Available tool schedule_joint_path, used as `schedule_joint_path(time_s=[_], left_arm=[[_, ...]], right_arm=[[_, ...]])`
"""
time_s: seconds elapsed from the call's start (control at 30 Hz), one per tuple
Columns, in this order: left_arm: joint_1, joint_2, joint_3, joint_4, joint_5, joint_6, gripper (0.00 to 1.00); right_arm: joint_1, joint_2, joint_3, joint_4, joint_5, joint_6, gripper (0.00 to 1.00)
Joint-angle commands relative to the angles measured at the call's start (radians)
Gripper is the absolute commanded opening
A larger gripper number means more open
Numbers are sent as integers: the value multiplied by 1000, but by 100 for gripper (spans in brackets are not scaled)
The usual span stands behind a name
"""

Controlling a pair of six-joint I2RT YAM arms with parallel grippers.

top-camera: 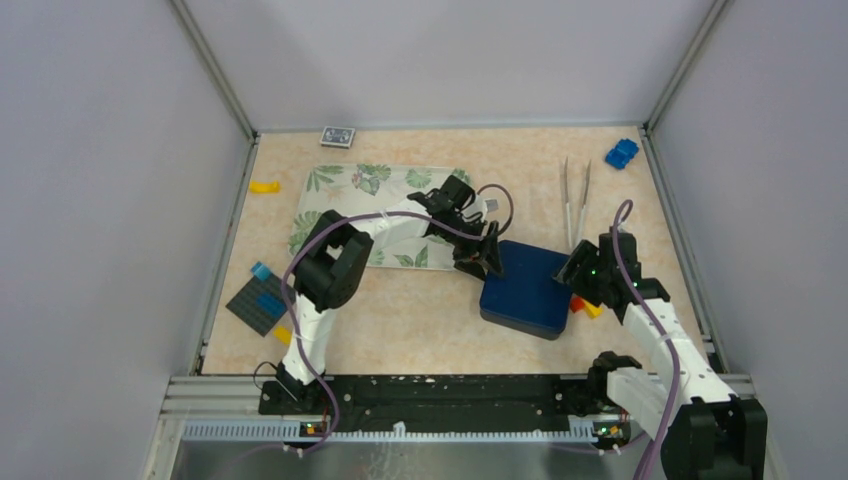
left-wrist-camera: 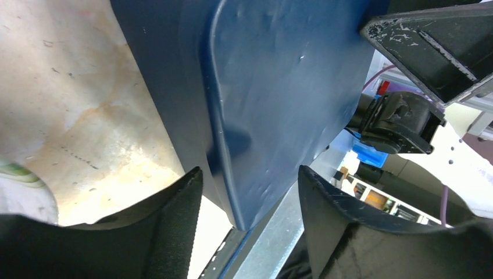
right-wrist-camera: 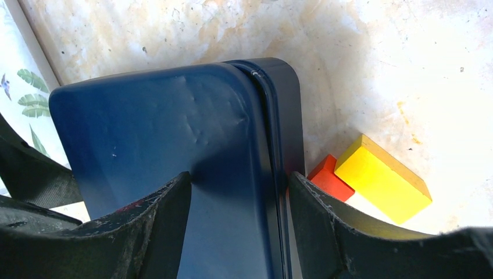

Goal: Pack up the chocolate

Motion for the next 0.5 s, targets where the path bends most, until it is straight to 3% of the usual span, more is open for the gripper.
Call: schedule_joint_path(time_s=[0.0,0.07,0.3,0.47], left_arm=[[-6,-13,-15,54,39,-24,62],[-6,-25,-27,87,57,-40,55],[-4,-20,29,72,82,-29,45],[-6,-14,35,94,85,-43,46]], right_arm=[[6,10,22,30,-5,-17,61],[7,7,22,28,-5,-15,61],[7,-11,16,27,1,-13,61],[7,-18,7,27,4,-7,61]])
